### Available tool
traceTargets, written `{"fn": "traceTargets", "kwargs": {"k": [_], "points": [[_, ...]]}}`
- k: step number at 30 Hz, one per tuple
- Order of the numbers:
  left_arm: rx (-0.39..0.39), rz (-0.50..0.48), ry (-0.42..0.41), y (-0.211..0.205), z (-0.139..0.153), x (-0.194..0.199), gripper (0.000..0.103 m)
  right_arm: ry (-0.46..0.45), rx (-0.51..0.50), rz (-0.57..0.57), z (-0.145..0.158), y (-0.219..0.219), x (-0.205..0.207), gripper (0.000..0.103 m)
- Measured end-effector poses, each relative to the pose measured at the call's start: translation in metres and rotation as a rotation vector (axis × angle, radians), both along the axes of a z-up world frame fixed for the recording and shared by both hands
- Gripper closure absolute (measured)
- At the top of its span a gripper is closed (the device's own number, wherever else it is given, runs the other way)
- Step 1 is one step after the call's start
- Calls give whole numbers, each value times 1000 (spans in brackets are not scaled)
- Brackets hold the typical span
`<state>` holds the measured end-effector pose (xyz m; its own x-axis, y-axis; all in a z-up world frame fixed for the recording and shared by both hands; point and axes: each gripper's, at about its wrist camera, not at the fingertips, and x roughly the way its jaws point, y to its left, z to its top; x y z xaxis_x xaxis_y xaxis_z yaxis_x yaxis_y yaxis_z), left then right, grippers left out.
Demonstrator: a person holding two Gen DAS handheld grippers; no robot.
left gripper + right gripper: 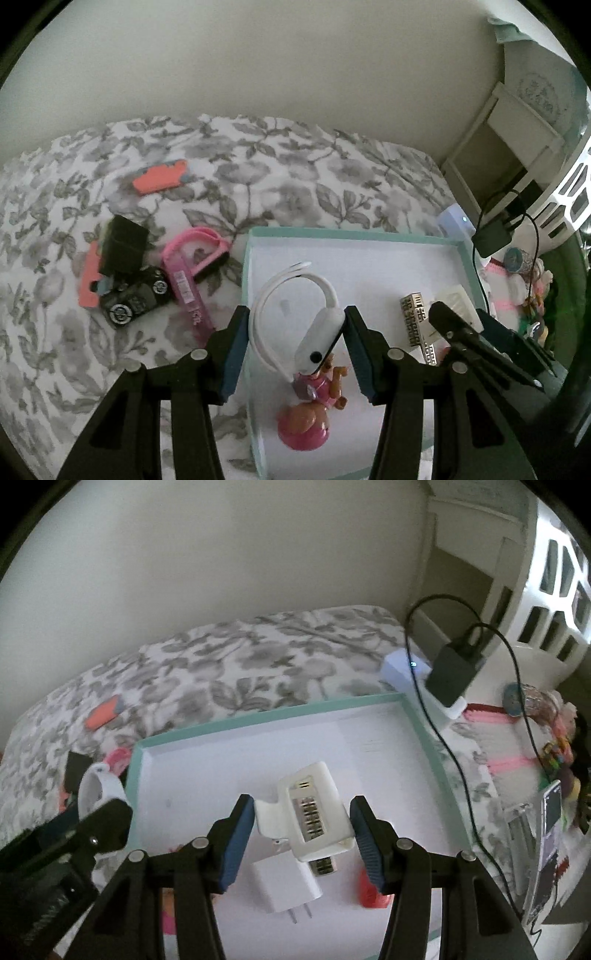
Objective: Organize rigid objects
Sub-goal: 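Carry the white band and white frame holder over the tray with both tools, then open the right tool to drop the frame holder while the left tool lowers and releases the band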
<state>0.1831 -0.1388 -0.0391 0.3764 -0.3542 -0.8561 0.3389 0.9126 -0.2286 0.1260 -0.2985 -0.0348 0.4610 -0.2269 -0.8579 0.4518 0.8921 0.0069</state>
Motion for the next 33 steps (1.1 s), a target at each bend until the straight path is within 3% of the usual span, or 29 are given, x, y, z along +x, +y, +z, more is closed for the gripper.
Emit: {"fn": "traceTargets", "kwargs": {"k": [15,33], "points": [[-42,-14,20,-10,-27,6,50,4,13,-20,-21,-8,6,46],[-20,-11,75,-9,-44,9,50,33,8,5,-32,-4,10,47]]}}
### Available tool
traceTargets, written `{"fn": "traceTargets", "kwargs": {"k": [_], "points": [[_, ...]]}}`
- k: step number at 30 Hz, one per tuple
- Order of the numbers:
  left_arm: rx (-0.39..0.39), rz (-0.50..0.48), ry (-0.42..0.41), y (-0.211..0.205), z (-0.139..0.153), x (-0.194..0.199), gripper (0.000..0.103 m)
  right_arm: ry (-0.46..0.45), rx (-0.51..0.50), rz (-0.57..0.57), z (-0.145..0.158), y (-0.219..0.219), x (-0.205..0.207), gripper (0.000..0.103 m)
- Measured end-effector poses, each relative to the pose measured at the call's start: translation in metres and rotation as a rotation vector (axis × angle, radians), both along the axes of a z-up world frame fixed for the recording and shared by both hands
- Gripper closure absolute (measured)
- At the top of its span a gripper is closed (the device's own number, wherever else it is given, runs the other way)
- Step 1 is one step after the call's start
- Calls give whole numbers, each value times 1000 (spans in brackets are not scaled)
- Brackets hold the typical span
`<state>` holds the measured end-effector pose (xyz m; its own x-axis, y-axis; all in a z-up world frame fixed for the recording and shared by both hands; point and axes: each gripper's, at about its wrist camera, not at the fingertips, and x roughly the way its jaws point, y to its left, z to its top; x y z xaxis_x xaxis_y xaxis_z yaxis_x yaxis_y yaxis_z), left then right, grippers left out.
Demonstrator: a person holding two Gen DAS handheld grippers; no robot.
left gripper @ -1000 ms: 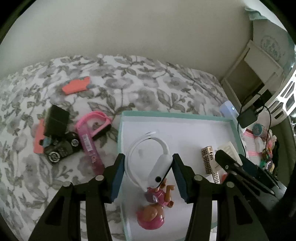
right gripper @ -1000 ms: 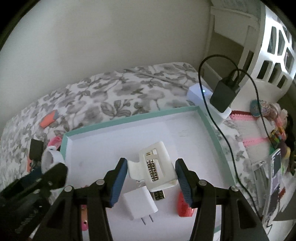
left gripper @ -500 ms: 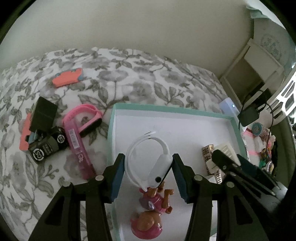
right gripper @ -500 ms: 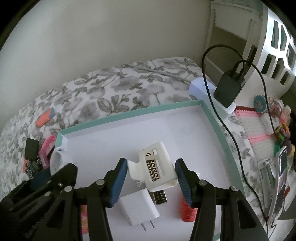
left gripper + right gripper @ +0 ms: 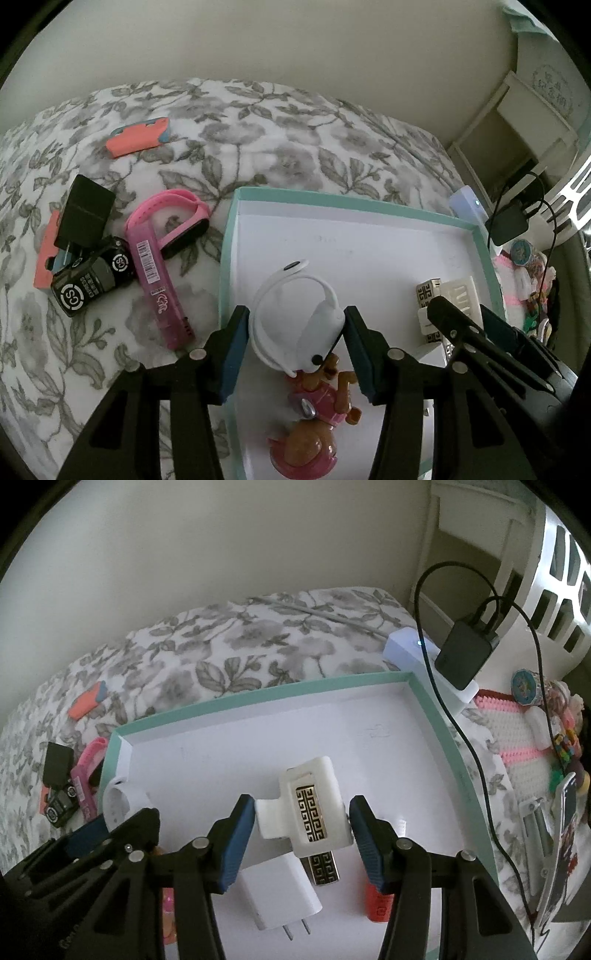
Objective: Organize rigid objects
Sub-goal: 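Open the right tool to drop the frame holder while the left tool lowers and releases the band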
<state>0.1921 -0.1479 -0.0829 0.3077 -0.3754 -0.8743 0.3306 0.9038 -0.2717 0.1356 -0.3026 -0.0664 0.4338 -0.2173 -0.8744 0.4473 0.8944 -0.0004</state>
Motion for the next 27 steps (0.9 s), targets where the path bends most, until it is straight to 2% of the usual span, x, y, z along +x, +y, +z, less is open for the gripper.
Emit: {"fn": "traceTargets", "kwargs": {"k": [6,14,19,21,27], "points": [[15,-6,14,-1,1,2,43,-1,1,1,0,0,0,46],[12,-15,24,2,12,3,41,10,8,-1,3,0,1,45],[8,-11,12,7,24,3,34,-2,-4,-7,12,0,-1,36],[5,-6,3,9,30,3,33,-15,-3,-7,17,0,-2,35],[27,37,-28,22,43,6,31,-48,-13,3,29,3,-2,20]]}}
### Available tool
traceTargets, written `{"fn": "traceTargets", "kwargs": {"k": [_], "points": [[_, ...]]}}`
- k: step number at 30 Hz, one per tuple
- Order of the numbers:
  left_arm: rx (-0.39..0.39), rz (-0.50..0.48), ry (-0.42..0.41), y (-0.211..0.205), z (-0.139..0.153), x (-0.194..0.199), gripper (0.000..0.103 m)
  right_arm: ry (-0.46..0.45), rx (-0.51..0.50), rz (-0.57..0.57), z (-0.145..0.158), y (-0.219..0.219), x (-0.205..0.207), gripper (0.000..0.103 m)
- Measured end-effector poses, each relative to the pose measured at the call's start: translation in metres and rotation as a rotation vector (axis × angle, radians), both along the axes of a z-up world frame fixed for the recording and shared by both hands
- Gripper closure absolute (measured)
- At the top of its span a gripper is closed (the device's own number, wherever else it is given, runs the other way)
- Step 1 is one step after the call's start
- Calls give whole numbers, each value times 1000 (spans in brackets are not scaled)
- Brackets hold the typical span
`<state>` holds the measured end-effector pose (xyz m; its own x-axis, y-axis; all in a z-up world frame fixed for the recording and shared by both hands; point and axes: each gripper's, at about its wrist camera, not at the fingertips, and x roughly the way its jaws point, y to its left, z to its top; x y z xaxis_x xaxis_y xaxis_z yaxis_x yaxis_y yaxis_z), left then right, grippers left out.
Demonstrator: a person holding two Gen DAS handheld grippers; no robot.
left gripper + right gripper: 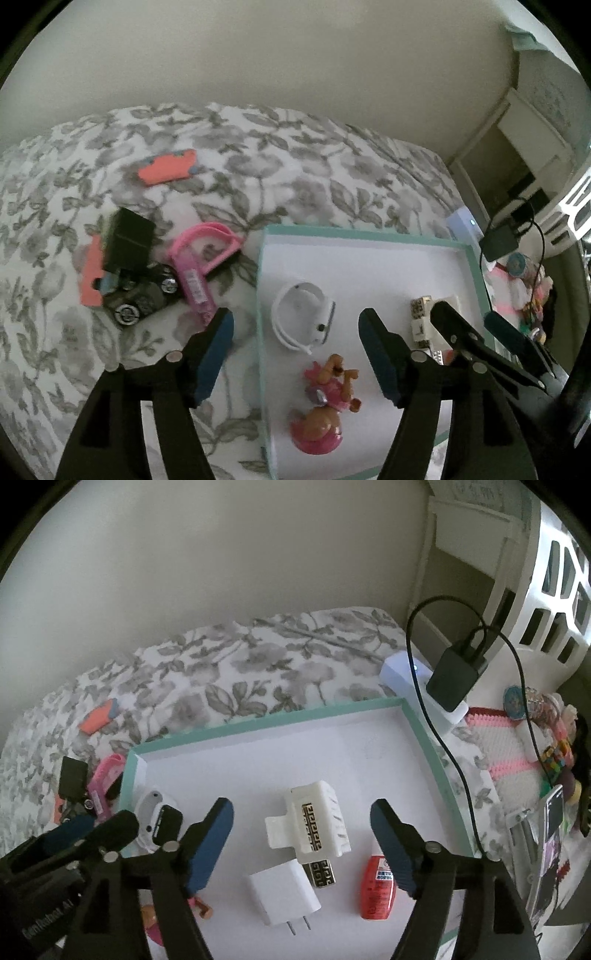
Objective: Organize rigid objects
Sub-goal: 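Open the right tool to drop the frame holder while the left tool lowers and releases the band, then move both tools back to the pile toward the pink tube and black smartwatch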
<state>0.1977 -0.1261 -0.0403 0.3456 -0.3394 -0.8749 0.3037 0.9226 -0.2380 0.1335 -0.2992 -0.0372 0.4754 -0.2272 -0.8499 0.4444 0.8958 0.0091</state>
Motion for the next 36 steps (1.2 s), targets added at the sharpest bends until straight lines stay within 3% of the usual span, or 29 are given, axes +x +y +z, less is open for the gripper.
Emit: {"fn": "traceTargets", "kwargs": {"k": [9,13,14,16,17,29,36], "points": [[73,143,35,38,-9,12,30,12,1,3,-4,2,2,15],[126,225,58,57,-18,18,29,15,-5,16,-7,5,4,1],[145,246,59,63,-20,18,27,12,-5,20,-7,7,4,1],[181,295,55,74,-23,20,12,7,-4,32,-8,10,5,1],[188,310,53,78,-23,21,10,5,-5,36,-8,11,5,0],[226,466,2,126,-11,23,7,3,10,109,-8,39,15,0],[221,536,-52,156,4,22,0,-83,110,207,7,72,24,0]]}}
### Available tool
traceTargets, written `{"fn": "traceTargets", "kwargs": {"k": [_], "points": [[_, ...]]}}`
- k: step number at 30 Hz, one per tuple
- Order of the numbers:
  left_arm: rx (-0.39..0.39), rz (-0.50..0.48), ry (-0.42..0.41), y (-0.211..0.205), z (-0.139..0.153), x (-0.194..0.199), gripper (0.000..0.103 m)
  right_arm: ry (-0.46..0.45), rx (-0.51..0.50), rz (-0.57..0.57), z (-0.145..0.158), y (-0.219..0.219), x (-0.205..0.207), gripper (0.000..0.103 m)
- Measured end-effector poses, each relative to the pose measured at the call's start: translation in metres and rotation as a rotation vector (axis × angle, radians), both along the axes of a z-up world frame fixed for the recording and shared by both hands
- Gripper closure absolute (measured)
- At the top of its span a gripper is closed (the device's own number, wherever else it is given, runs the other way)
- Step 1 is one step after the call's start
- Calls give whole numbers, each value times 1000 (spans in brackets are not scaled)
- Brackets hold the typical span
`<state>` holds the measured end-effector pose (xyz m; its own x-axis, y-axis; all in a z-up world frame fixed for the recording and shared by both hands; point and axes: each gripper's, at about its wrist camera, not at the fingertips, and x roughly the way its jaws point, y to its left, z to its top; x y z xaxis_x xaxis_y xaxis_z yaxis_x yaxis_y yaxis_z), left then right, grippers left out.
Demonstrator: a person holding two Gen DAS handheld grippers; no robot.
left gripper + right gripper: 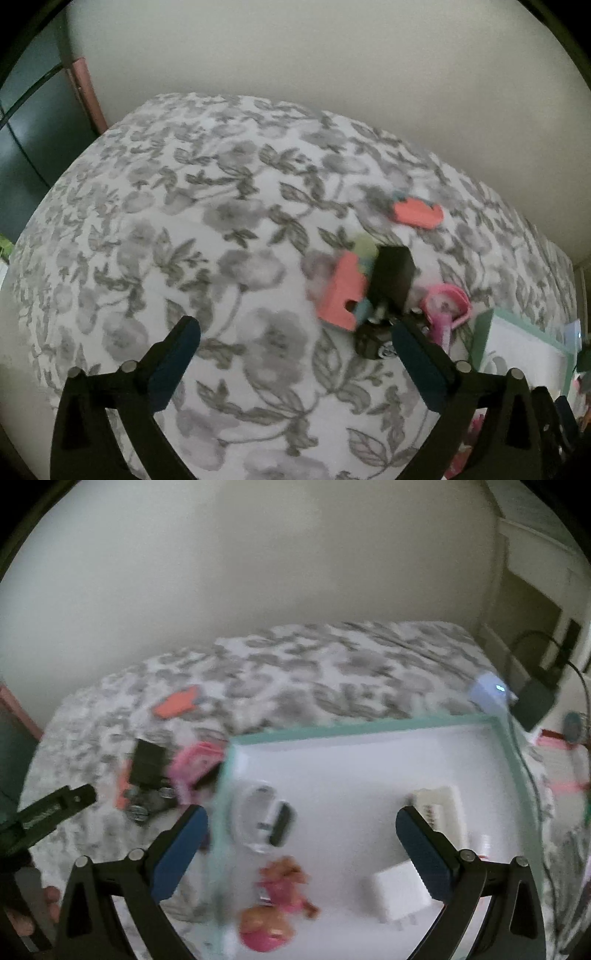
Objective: Organize rigid objects
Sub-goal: 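Move both tools back to the pile toward the pink tube and black smartwatch, then grasp the pink tube with the right tool while the left tool grasps the black smartwatch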
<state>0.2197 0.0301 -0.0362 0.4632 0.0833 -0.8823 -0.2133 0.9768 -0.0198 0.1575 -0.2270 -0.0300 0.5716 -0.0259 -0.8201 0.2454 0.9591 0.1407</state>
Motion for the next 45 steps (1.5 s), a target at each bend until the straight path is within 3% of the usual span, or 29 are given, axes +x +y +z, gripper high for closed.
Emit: {"fn": "traceTargets", "kwargs": {"k": [7,17,29,34,45], "points": [[-11,29,-20,17,-1,3,0,-20,56,105,1,36,14,0],[-118,13,23,16,-19,14,0,4,26,210,-11,69,36,1],[-206,70,83,21,-42,27,0,28,9,280,-31,88,63,29],[-246,53,103,17,-53,31,0,47,22,311,-42,93,72,49],[-324,-41,113,-4,-62,34,0,100,30,334,-63,95,76,64]]}}
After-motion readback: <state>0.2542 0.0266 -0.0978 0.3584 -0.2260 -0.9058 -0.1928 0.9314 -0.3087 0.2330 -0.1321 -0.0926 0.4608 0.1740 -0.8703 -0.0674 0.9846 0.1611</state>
